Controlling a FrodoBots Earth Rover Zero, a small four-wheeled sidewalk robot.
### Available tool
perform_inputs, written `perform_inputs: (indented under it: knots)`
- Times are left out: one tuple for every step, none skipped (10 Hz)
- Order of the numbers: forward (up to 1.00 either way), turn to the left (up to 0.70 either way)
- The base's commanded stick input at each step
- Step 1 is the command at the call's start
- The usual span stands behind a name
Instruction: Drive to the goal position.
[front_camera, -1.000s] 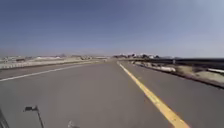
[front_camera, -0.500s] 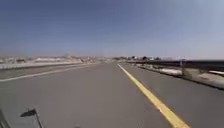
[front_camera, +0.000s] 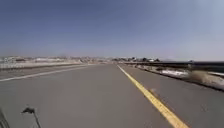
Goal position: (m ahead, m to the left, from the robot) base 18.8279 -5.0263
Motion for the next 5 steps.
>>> perform_inputs:
  knots:
    - [1.0,0.0]
    - [1.0,0.0]
    - [1.0,0.0]
    - [1.0,0.0]
    - [1.0,0.0]
